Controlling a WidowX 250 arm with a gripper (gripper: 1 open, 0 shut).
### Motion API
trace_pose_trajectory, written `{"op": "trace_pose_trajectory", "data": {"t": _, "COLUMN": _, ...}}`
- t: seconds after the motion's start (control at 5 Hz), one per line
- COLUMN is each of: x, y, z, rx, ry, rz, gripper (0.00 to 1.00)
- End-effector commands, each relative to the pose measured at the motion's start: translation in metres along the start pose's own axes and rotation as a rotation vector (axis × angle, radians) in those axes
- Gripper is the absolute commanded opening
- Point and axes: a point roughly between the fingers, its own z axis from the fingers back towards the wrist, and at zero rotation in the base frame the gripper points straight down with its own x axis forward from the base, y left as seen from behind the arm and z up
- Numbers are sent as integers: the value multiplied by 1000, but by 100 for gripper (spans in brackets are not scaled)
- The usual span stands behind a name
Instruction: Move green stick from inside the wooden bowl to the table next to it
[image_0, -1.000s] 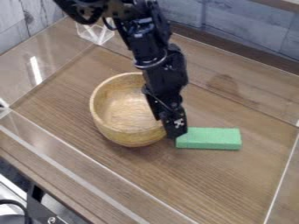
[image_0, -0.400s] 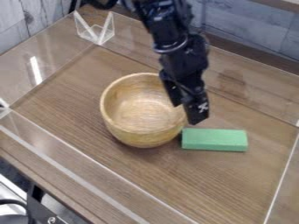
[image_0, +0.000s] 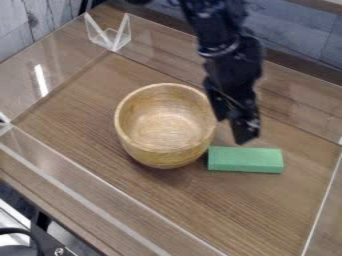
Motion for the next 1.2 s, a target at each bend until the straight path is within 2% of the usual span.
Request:
{"op": "trace_pose_trajectory", "data": {"t": 0.0, "x": 16, "y": -21, "z": 10, "rx": 33, "ry": -40, "rz": -34, "gripper": 100}}
{"op": "trace_pose_trajectory", "data": {"t": 0.2, "x": 23, "y": -31, "z": 16, "rx": 23, "ry": -29, "rz": -88, "gripper": 100}}
{"op": "trace_pose_trajectory", "data": {"t": 0.4, "x": 22, "y": -36, "z": 21, "rx": 10, "ry": -15, "rz": -137, "gripper": 100}}
{"op": "trace_pose_trajectory", "data": {"t": 0.8, "x": 7, "y": -50, "z": 22, "rx": 9, "ry": 8, "rz": -157, "gripper": 100}}
{"op": "trace_pose_trajectory", "data": {"t": 1.0, "x": 8, "y": -48, "z": 20, "rx": 8, "ry": 16, "rz": -165, "gripper": 100}}
